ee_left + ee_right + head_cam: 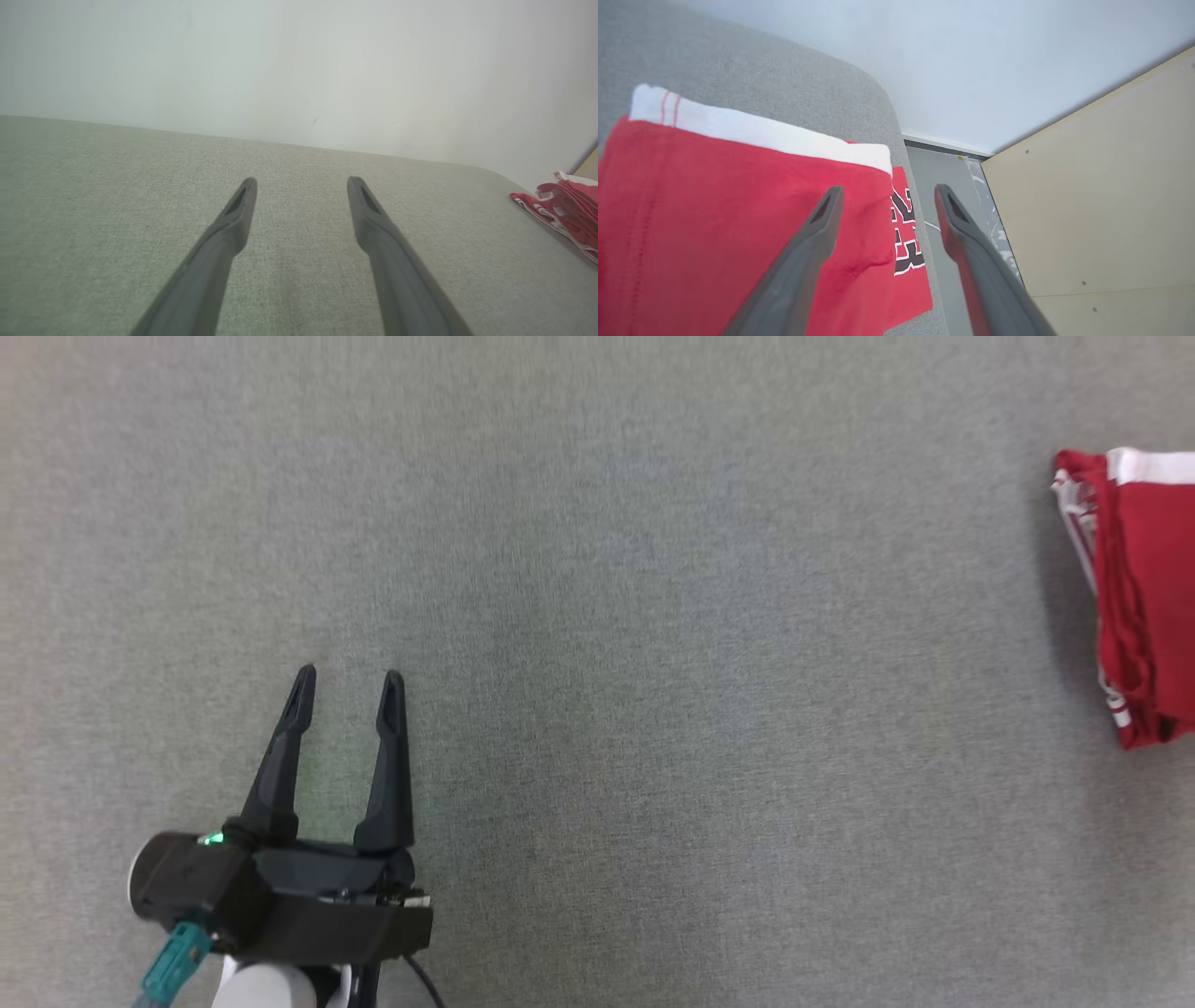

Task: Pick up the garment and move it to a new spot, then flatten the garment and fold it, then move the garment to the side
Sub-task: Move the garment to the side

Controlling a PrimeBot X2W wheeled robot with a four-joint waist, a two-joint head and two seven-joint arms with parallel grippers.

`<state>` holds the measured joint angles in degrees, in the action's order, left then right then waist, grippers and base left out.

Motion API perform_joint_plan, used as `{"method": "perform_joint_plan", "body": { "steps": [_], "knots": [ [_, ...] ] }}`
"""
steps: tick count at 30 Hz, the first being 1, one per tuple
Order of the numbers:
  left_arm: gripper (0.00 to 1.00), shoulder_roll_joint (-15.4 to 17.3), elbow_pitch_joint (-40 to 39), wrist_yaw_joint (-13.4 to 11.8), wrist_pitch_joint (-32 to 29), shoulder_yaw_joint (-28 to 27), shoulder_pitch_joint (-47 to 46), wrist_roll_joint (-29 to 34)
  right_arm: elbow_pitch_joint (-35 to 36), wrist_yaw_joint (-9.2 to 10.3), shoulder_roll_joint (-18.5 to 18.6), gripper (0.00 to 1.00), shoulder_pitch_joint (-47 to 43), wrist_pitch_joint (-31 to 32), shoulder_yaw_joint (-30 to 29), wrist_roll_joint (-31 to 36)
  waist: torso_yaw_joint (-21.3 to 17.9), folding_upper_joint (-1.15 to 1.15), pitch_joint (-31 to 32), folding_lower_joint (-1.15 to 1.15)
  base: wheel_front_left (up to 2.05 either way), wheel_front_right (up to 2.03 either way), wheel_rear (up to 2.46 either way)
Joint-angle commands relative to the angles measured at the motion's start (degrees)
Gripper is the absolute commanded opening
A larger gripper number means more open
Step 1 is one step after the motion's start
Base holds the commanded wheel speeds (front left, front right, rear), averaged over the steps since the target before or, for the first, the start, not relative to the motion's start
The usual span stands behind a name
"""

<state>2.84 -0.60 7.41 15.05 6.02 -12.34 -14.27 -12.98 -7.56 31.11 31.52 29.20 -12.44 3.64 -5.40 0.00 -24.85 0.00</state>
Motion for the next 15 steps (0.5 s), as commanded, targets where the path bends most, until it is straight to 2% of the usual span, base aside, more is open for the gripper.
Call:
{"method": "perform_joint_plan", "body": {
  "steps": [1, 4, 7, 8, 13, 15],
  "knots": [
    [1.00, 0.08, -0.07, 0.08, 0.13, -0.57, 1.63, -0.91, -0.27, 0.18, -1.43, 1.00, -0.23, -2.80, 0.86, -0.87, -0.19, 0.00, 3.33, 0.00, 0.00, 0.00, 0.00],
    [1.00, 0.06, 0.46, 0.09, 0.13, -1.15, 3.05, -1.76, 0.09, 0.18, -3.35, 1.00, -1.49, -7.29, 2.08, -2.55, 0.14, 0.00, 6.36, 0.00, 0.00, 0.00, 0.00],
    [1.00, 0.06, 1.28, -0.13, 0.13, -2.40, 4.43, -2.83, 1.03, 0.18, -7.03, 1.00, -3.22, -12.45, 2.49, -5.35, 0.60, 0.00, 9.35, 0.00, 0.00, 0.00, 0.00],
    [1.00, 0.06, 1.28, -0.13, 0.13, -2.40, 4.43, -2.83, 1.03, 0.18, -7.03, 1.00, -3.22, -12.45, 2.49, -5.35, 0.60, 0.00, 9.35, 0.00, 0.00, 0.00, 0.00],
    [1.00, 0.06, 2.86, -1.86, 0.13, -4.35, 7.15, -3.79, 2.54, 0.18, -11.93, 1.00, -8.36, -18.98, 3.91, -11.00, 1.64, 0.00, 14.00, 0.00, 0.00, 0.00, 0.00],
    [1.00, 0.04, 3.72, -2.58, 0.13, -5.33, 8.31, -4.15, 3.37, 0.17, -12.81, 1.00, -10.67, -21.47, 5.26, -12.90, 2.09, 0.00, 15.61, 0.00, 0.00, 0.00, 0.00]
  ]
}}
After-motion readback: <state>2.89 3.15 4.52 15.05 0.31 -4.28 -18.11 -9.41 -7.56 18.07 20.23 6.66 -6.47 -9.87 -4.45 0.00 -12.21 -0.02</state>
